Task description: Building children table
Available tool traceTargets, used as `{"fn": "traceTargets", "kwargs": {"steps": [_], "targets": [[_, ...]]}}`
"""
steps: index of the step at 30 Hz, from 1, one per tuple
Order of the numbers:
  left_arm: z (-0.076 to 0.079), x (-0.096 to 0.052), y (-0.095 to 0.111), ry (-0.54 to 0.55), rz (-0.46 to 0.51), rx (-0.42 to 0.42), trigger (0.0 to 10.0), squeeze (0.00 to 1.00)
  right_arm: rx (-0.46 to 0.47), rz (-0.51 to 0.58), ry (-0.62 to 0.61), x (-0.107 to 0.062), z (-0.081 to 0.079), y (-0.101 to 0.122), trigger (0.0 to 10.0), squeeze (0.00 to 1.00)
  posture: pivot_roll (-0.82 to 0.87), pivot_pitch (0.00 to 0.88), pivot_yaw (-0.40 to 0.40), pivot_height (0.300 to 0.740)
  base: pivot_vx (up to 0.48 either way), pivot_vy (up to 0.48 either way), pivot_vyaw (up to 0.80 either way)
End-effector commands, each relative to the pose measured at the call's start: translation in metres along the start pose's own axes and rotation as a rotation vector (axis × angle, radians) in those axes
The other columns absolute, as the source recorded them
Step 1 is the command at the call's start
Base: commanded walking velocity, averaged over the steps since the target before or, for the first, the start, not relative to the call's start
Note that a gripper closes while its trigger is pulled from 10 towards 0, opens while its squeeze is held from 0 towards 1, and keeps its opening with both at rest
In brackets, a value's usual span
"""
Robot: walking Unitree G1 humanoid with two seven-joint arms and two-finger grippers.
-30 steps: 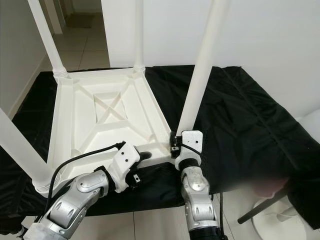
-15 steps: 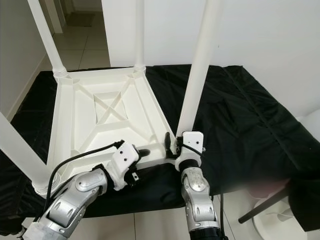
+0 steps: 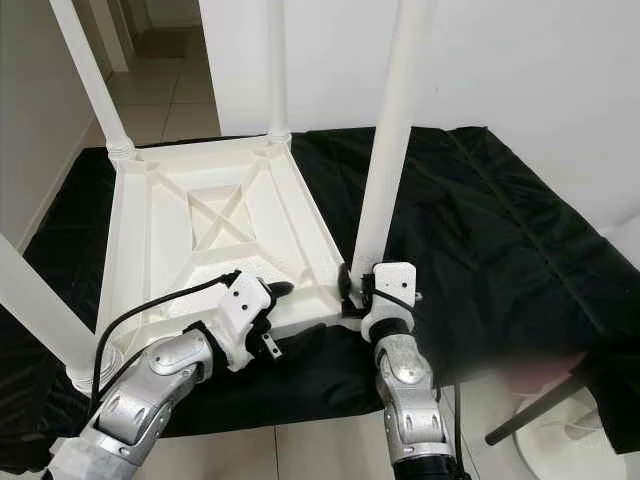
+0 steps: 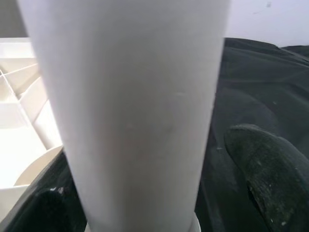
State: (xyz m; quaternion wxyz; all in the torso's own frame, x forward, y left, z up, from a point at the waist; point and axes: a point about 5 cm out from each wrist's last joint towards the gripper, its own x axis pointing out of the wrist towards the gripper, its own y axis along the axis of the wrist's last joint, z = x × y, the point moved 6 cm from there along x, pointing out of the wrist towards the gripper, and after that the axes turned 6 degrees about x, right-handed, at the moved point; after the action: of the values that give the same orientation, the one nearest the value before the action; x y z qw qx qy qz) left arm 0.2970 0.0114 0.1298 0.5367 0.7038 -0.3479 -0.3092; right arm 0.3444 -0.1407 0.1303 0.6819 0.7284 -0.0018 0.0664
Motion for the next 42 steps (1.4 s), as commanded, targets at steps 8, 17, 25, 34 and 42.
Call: {"fn": "traceTargets", "kwargs": {"steps": [8, 17, 25, 34, 42], "targets": [[0.004, -0.01, -0.015, -0.046, -0.075, 0.04, 10.0, 0.0, -0.061, -0.012, 0.198, 0.002, 0.0, -0.002, 10.0, 0.0, -0.06, 0.0, 0.045, 0.74, 0.0, 0.0, 0.0], [0.0, -0.008, -0.019, -0.01, -0.113, 0.061, 10.0, 0.0, -0.137, -0.023, 0.425, 0.005, -0.003, 0.003, 10.0, 0.0, -0.06, 0.0, 0.048, 0.74, 0.0, 0.0, 0.0], [-0.001, -0.005, -0.017, 0.001, -0.114, 0.059, 10.0, 0.0, -0.173, -0.047, 0.564, 0.005, -0.012, -0.002, 0.0, 0.0, -0.06, 0.0, 0.046, 0.74, 0.0, 0.0, 0.0], [0.0, -0.006, -0.017, 0.006, -0.12, 0.059, 10.0, 0.0, -0.163, -0.052, 0.575, 0.007, -0.009, -0.005, 0.0, 0.0, -0.05, 0.0, 0.046, 0.74, 0.0, 0.0, 0.0], [0.003, -0.006, -0.018, 0.0, -0.122, 0.056, 10.0, 0.0, -0.098, -0.068, 0.498, 0.004, -0.004, -0.009, 10.0, 0.0, -0.06, 0.0, 0.044, 0.74, 0.0, 0.0, 0.0]]}}
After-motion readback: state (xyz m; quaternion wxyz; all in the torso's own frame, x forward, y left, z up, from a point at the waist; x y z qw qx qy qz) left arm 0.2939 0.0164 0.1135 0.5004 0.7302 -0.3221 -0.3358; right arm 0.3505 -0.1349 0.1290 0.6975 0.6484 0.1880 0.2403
